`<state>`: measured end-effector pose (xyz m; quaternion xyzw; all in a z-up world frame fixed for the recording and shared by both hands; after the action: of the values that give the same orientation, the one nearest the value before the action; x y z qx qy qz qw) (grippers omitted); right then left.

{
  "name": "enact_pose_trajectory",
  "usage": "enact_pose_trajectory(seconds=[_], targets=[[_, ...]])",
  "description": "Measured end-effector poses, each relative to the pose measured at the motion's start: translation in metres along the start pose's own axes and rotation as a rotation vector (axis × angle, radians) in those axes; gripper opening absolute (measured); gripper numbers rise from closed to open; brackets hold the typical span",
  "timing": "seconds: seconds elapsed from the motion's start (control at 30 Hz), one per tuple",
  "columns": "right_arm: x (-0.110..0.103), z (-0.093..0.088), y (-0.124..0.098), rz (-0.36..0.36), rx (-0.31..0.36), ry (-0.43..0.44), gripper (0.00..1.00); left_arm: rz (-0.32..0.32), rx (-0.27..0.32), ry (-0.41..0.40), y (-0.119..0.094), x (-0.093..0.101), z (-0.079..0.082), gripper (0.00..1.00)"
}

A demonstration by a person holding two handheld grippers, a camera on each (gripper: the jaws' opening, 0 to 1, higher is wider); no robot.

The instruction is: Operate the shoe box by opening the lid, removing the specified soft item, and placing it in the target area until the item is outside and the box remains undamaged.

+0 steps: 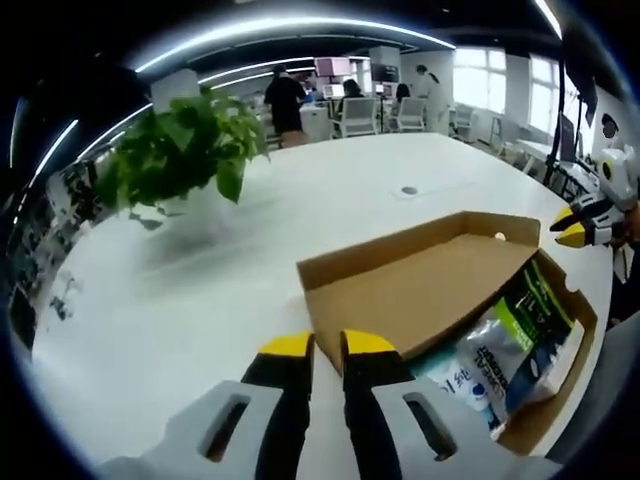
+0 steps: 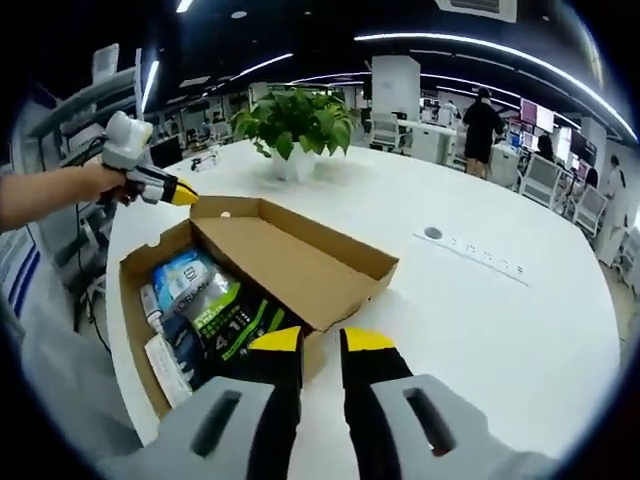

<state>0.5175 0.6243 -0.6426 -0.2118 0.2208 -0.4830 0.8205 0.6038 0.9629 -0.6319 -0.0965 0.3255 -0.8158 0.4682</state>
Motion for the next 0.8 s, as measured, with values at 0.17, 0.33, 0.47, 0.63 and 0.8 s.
enact_pose_trajectory(seconds=[0.17,0.33,0.47,0.63,0.8], targets=[[-0.008,0.002,0.000,0.024,-0.011,0.011,0.15,-0.005,0.012,-0.022,-0.010,0.004,0.001,0.12],[-0.016,0.003,0.005,0.047,-0.031,0.010,0.16,-0.021,0.018,-0.036,-0.018,0.011,0.001,0.14],[-0.022,0.002,0.012,0.066,-0.060,0.004,0.19,-0.039,0.027,-0.047,-0.024,0.018,0.000,0.15],[-0.027,0.002,0.022,0.084,-0.107,-0.032,0.19,-0.066,0.023,-0.040,-0.029,0.028,-0.003,0.18],[-0.030,0.000,0.031,0.083,-0.161,-0.066,0.16,-0.097,0.015,-0.042,-0.032,0.040,-0.008,0.21]])
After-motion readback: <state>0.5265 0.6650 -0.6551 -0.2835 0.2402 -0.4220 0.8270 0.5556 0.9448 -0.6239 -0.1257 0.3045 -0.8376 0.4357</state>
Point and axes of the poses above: the point that each gripper's makers call its tool centre point, and the gripper's own axes: y roughly forward along the fingers, x roughly to its right, z roughly out of its top, the point moved 7 cm from there along -y, roughly backward along the fingers, and after that the axes turned 6 degrees about y, right-handed, at the moved point
